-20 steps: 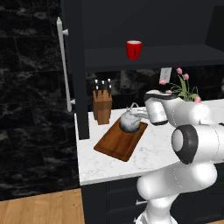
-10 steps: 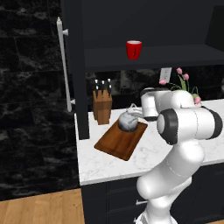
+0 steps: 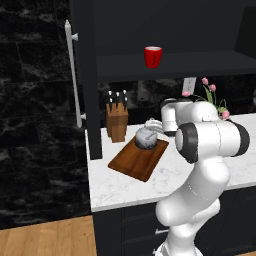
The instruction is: Pick the kettle from the counter and place it on the tray. Then pick the mug from the cabinet and place it on the tray. Then close the cabinet doors.
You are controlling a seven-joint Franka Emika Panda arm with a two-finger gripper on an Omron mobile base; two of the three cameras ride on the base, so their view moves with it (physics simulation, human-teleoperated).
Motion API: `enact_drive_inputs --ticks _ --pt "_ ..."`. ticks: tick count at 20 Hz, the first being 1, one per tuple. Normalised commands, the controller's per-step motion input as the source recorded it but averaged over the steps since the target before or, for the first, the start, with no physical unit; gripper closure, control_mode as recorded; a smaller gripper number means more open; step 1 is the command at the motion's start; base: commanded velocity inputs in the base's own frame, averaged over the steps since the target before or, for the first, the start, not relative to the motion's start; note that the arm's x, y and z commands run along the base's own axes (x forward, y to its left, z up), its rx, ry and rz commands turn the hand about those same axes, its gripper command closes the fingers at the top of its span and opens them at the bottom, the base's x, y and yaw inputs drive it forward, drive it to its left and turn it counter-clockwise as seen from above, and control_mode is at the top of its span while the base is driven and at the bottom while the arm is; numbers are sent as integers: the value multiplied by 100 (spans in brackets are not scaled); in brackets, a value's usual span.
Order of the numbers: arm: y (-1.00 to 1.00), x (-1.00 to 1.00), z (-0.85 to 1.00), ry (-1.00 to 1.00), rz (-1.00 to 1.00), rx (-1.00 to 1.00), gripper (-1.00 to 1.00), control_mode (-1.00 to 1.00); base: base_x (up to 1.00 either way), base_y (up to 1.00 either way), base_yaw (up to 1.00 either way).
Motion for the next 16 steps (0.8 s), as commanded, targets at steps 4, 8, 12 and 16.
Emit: enact_drive_inputs --ticks 4,8,12,16 --pt "0 -25 0 8 0 0 -100 -100 0 0 0" --pt "0 -28 14 14 -1 -2 -100 -100 0 0 0" --pt "0 -6 59 2 -3 0 -100 -100 0 0 0" --pt "-5 -18 84 0 -4 0 -100 -100 0 0 0"
